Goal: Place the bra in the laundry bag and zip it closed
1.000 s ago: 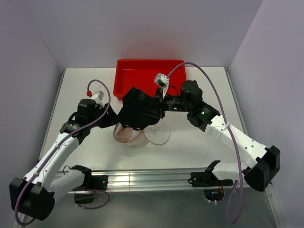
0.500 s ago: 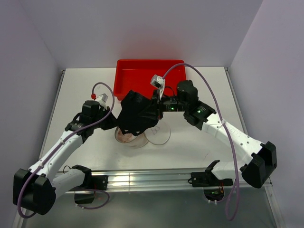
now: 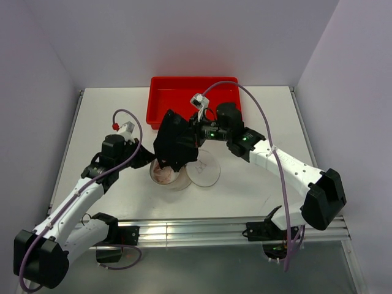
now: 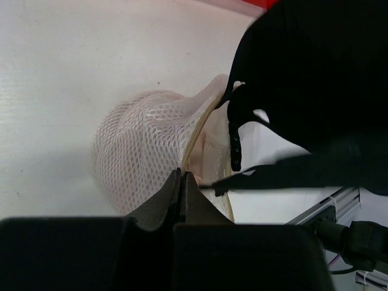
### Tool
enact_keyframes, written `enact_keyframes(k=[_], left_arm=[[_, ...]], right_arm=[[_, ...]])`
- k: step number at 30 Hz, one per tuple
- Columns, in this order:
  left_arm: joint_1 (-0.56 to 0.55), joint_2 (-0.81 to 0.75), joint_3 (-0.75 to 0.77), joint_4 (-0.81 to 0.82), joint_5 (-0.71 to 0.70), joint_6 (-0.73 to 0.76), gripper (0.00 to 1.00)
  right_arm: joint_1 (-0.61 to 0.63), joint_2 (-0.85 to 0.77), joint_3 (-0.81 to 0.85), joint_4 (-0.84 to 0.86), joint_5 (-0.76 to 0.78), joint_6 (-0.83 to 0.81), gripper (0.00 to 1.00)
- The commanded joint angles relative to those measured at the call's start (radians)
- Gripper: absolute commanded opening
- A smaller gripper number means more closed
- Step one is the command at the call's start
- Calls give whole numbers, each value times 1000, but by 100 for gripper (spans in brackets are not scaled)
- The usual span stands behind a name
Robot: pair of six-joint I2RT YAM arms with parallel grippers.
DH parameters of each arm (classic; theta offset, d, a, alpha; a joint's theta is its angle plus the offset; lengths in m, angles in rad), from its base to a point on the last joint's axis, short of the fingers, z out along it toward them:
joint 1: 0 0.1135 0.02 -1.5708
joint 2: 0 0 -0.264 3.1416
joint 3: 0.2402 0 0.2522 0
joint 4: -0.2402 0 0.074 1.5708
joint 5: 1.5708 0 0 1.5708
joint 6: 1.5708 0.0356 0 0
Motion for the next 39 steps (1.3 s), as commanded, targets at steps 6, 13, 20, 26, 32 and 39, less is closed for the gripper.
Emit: enact_keyframes(k=[6,13,20,26,32,39], left_arm=[[-4,-39,-41,119,28,-58,0],[-5,-95,-84,204,28,-126,0],[-5,-111,-81,216,-1,-149,0],[-7,-94,-84,236,33,-169,0],[-10,-103,-89,276,53,-175,0],[-12,-118,-98,296,44,-182,0]], right_arm=[[26,-7,-68,195,318,158,0],[105,-12,-232,291,332,246,0],[182,-80,-372,374,349,246,0],[222,5,-298,244,316,186,0],[248,117,-175,161,267,148,0],[299,204,-111,38,215,80,0]])
